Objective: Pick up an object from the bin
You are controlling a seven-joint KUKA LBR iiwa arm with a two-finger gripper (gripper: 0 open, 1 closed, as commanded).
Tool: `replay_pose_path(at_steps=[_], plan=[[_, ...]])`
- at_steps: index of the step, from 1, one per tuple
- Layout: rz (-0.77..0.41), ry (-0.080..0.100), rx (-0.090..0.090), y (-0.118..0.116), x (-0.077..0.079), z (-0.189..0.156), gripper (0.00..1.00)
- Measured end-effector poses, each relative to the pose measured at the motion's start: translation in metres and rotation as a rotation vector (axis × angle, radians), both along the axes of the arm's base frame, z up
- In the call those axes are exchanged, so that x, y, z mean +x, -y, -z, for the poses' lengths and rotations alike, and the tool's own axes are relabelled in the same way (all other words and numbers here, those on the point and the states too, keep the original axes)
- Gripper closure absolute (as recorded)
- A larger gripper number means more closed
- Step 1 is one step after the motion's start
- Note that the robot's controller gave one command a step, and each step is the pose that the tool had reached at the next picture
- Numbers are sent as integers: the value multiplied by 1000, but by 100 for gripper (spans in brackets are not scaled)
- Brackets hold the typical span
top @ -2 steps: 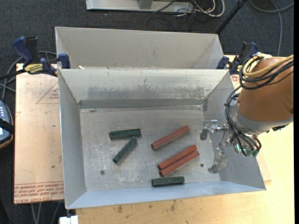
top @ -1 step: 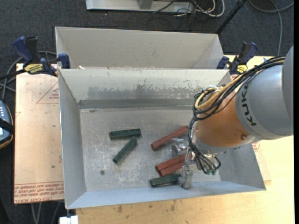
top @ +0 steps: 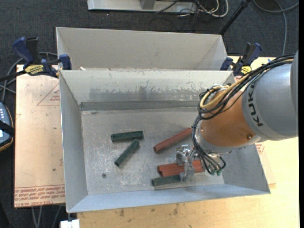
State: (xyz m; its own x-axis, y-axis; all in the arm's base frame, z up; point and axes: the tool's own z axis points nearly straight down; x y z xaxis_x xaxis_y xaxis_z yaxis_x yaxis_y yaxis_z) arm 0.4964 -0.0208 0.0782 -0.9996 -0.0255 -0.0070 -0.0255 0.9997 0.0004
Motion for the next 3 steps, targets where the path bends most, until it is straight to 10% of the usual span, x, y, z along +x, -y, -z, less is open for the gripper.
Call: replay_pose_path(at_steps=[1,2,3], plan=[[0,-2,0,0,-2,4,0],[1,-5,0,0,-2,2,100],[-24,4,-2,25,17,-138,100]])
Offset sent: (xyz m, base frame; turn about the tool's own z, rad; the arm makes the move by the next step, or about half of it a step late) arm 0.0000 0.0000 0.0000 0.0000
